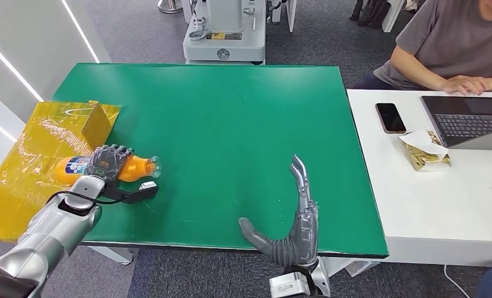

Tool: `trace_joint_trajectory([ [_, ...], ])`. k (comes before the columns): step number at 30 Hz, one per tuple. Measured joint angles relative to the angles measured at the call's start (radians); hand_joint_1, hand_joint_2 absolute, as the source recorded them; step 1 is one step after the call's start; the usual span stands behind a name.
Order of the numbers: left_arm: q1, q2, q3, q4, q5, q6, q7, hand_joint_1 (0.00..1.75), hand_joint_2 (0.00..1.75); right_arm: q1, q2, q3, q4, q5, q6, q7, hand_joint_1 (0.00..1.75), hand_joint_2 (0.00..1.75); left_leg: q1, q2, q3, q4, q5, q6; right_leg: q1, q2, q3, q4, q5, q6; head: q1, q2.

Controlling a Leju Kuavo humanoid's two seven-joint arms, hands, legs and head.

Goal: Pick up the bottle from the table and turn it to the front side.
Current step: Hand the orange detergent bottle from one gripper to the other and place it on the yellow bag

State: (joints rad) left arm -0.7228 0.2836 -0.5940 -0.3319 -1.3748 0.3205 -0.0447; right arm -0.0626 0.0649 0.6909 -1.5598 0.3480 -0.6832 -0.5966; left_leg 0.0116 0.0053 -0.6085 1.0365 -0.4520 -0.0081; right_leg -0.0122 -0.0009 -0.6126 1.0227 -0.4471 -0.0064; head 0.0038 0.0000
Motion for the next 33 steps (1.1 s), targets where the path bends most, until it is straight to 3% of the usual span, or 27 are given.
trace_joint_trajectory([
  [12,0.015,0.0,0.034,0.0,-0.011,0.05,0.015,0.0,1.75,-0.019,0.0,0.006,0.043,-0.064,0.0,-0.049,0.0,1.75,0.0,0.0,0.0,0.0,0.0,0.0,0.0,0.0,0.0,0.0,0.0,0.0,0.0,0.0],
  [20,0.038,-0.002,0.13,-0.015,0.006,0.312,-0.015,0.0,1.75,-0.012,0.0,0.005,0.051,-0.049,0.0,-0.057,0.0,1.75,0.0,0.0,0.0,0.0,0.0,0.0,0.0,0.0,0.0,0.0,0.0,0.0,0.0,0.0],
  [23,0.078,-0.009,0.209,-0.108,0.027,0.36,-0.121,0.0,1.75,-0.007,0.0,0.005,0.051,-0.048,0.0,-0.058,0.0,1.75,0.0,0.0,0.0,0.0,0.0,0.0,0.0,0.001,-0.001,0.0,0.0,0.0,0.0,0.0],
  [25,0.113,-0.044,0.333,-0.227,0.056,0.37,-0.298,0.0,1.75,-0.004,0.0,0.004,0.054,-0.05,0.0,-0.063,0.0,1.75,0.0,0.0,0.0,0.001,0.0,0.0,0.0,0.0,-0.002,0.0,0.0,0.0,0.0,0.0],
  [28,0.143,-0.137,0.572,-0.402,0.213,0.377,-0.563,0.0,1.75,-0.004,0.0,0.003,0.06,-0.061,0.0,-0.077,0.0,1.75,0.0,0.002,-0.001,0.001,0.0,0.0,0.0,0.002,-0.002,0.0,0.001,0.0,0.0,0.0],
  [30,0.148,-0.189,0.671,-0.489,0.389,0.379,-0.629,0.0,1.75,-0.005,0.0,0.002,0.066,-0.07,0.0,-0.083,0.0,1.75,-0.001,0.005,0.0,0.001,-0.001,-0.001,0.0,0.004,-0.002,-0.001,0.002,-0.001,0.0,0.0],
  [33,0.146,-0.231,0.69,-0.551,0.696,0.32,-0.646,0.0,1.75,-0.012,0.001,0.002,0.075,-0.084,0.0,-0.091,0.0,1.75,0.0,0.001,0.0,0.001,0.0,0.0,0.0,0.001,-0.001,-0.001,0.001,0.0,0.0,0.0],
])
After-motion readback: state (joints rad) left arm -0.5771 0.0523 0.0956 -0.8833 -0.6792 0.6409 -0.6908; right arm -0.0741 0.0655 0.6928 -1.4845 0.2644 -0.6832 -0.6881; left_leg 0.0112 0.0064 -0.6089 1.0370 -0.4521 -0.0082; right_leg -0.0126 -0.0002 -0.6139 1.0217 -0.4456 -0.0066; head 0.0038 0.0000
